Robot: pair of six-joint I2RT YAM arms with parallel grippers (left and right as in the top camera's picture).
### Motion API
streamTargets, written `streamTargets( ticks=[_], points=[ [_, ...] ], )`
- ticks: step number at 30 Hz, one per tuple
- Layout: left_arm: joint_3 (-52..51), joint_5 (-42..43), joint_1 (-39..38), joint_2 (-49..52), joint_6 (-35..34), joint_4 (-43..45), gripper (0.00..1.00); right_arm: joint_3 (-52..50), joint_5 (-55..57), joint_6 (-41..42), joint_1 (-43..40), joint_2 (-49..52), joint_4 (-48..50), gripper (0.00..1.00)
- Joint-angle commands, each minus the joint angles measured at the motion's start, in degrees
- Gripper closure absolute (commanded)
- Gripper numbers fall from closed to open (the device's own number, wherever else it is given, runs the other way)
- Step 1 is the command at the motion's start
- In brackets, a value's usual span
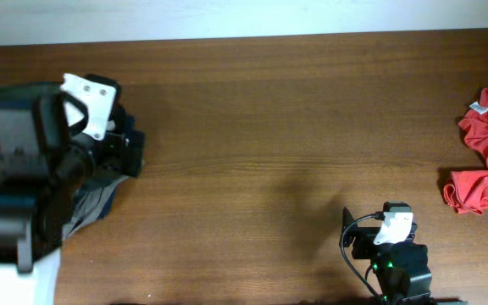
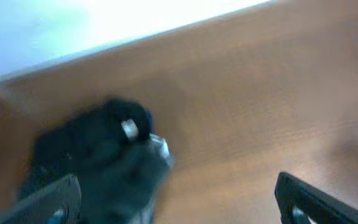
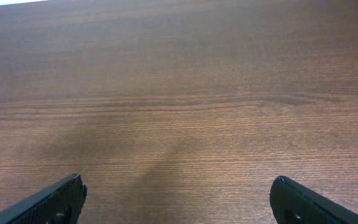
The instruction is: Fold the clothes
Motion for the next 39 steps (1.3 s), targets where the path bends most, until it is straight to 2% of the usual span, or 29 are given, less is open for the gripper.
streamTargets(
  ticks=[1, 5, 8, 12, 18, 27, 39],
  points=[
    [-8.4, -0.8, 1.9, -7.9, -0.1, 7.4, 0.01, -0.5, -0.3, -0.3, -0.4, -0.6, 0.1, 0.01],
    [-24.5, 6.3, 7.2, -18.3, -0.1, 21.5, 0.01, -0.5, -0.3, -0.3, -0.4, -0.6, 0.1, 0.01],
    [-35.6, 8.4, 9.4, -25.4, -0.1, 28.3, 0.01, -0.5, -0.3, -0.3, -0.4, -0.6, 0.2, 0.01],
    [-47.3, 8.7, 9.6, -33.8, -0.1, 33.0, 0.01, -0.5, -0.3, -0.3, -0.4, -0.6, 0.1, 0.02],
    [-61.8, 11.5, 9.6, -46.2, -0.3, 35.3, 0.01, -0.5, -0.3, -0.3, -0.4, -0.6, 0.1, 0.01],
    [-79.3, 11.6, 9.6, -61.0, -4.0, 46.1, 0.01, -0.5, -0.3, -0.3, -0.4, -0.6, 0.1, 0.01],
    [-93.0, 11.2, 7.1, -68.1, -4.0, 61.1, 0.01, -0.5, -0.3, -0.3, -0.4, -0.6, 0.1, 0.01]
  ],
)
